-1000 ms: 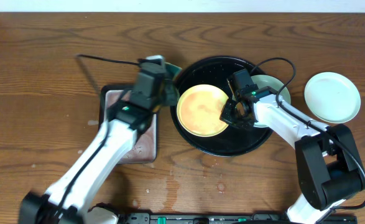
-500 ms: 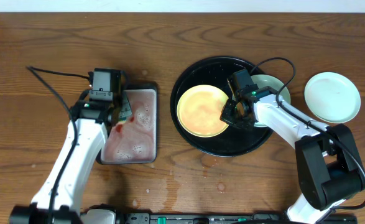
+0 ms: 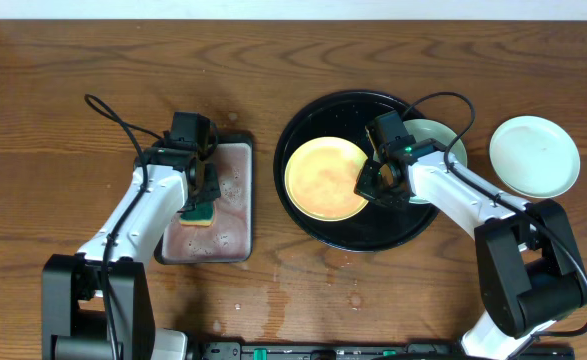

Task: Clean dirty plates on tray and stack at the side
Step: 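Return the sponge with the left gripper to the small tray, then lift the yellow plate with the right gripper and carry it right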

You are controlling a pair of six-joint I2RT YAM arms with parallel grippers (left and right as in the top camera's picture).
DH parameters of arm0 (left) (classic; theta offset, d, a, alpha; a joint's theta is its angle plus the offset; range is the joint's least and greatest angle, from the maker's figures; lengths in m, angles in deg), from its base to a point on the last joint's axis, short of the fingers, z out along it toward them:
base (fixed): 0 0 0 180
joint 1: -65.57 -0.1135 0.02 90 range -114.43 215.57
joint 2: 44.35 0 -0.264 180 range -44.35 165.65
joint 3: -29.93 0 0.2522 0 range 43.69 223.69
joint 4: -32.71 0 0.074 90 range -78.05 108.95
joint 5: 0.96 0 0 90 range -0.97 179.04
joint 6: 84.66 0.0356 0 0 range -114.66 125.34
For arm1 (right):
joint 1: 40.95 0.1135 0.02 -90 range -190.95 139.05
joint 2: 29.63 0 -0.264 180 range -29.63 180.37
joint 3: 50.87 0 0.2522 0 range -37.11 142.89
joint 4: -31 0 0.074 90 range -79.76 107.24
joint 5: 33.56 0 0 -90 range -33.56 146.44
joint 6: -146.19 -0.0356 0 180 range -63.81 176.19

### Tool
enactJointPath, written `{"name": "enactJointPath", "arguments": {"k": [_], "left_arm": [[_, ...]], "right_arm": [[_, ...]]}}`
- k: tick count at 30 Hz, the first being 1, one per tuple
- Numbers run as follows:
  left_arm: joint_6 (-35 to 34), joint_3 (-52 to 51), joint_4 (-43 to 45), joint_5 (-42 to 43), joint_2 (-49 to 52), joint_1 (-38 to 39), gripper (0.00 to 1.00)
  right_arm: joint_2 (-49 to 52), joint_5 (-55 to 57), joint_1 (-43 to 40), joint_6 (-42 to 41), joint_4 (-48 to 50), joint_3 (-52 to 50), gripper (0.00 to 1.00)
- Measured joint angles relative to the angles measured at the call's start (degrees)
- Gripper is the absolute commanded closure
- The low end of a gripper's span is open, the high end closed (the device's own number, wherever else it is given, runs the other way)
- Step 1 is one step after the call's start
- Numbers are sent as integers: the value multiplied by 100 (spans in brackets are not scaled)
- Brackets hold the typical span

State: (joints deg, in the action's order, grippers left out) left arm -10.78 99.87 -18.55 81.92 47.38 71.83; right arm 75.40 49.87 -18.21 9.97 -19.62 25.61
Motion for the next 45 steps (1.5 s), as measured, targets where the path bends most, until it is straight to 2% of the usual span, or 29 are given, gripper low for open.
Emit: {"name": "enactJointPath", "arguments": {"k": [5,8,10,12,18,20,30,45], "left_arm": [[11,0,-20,424,-50,0,45],[20,-7,-87,597,-448,0,37],[44,-11,-111,693,-1064,0,30],[44,-13,-111,726,-1742,0,27],[74,-15,-146,769,-3877,0,25],[74,-15,-188,785,-4256,0,25],[74,-15,-369,846,-4592,0,25],[74,-15,-345,903,-4592,0,25]], "right_arm": [[-17,-2,0,22,-127,17,99],[-140,20,0,114,-376,48,99],[-407,216,0,190,-688,192,99],[-734,485,0,271,-981,494,99],[-1362,1770,0,640,-1993,1696,98],[-1366,2063,0,798,-2094,1873,98],[-1325,3320,387,1088,-2175,1910,98],[-748,5416,1679,1132,-1847,1912,99]]}}
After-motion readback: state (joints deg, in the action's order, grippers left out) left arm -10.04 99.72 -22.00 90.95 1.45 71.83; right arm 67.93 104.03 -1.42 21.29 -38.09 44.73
